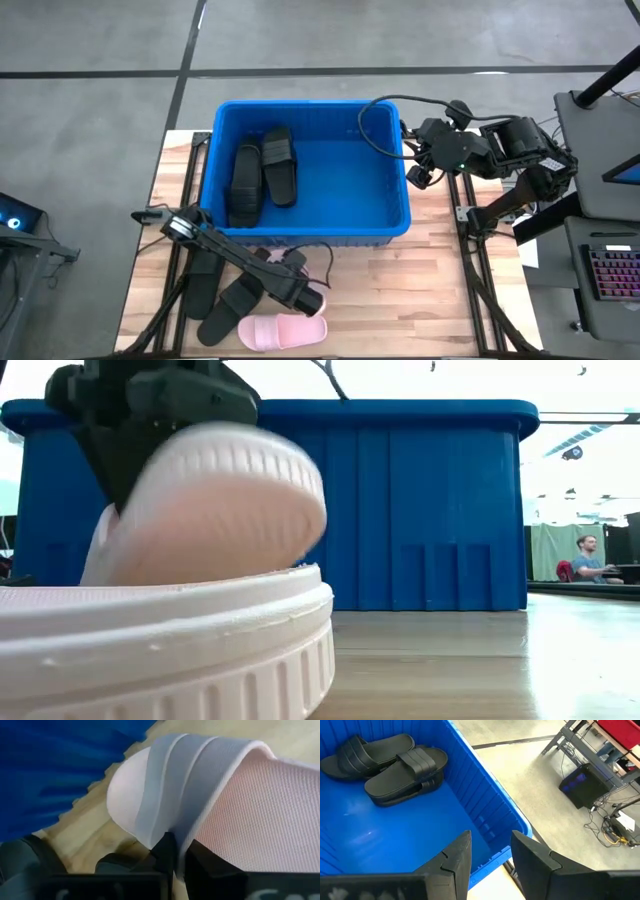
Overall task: Pick and place slides into bin
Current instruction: Put the top pink slide into the blue container
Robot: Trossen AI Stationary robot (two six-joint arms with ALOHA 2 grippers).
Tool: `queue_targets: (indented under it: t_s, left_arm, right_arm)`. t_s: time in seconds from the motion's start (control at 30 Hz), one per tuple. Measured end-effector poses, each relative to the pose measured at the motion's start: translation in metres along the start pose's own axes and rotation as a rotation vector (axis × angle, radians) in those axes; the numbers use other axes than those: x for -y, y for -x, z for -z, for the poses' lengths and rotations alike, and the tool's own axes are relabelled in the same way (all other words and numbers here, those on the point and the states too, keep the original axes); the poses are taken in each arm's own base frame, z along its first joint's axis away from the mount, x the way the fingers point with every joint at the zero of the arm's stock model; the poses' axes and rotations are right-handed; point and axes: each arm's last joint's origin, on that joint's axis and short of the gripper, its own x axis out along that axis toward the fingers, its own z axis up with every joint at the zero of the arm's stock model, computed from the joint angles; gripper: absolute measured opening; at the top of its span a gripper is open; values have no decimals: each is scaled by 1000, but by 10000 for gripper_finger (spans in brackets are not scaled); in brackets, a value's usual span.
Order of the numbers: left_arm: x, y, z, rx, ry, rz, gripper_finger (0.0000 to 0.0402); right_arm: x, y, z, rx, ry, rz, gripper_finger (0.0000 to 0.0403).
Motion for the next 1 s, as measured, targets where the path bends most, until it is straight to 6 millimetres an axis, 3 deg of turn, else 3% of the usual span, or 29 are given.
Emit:
queue_targets:
  t_s: [0.3, 0.47, 0.57, 0.73, 1.0]
  left_arm:
    - [-19, 39, -6, 60, -216, 150, 2]
    - [-29, 76, -12, 183, -437, 390, 1]
    - [-37, 107, -17, 321, -528, 588, 1]
    - [-61, 163, -30, 604, -531, 880, 1]
    - [-106, 235, -43, 1224, -488, 1039, 1]
  right_arm:
    - [0, 0, 0, 0, 0, 0, 127]
    - [0, 0, 0, -2, 2, 0, 127]
    - [0, 0, 0, -2, 9, 0, 127]
    - [0, -1, 0, -2, 11, 1, 127]
    - [-1, -1, 0, -4, 0, 0, 127]
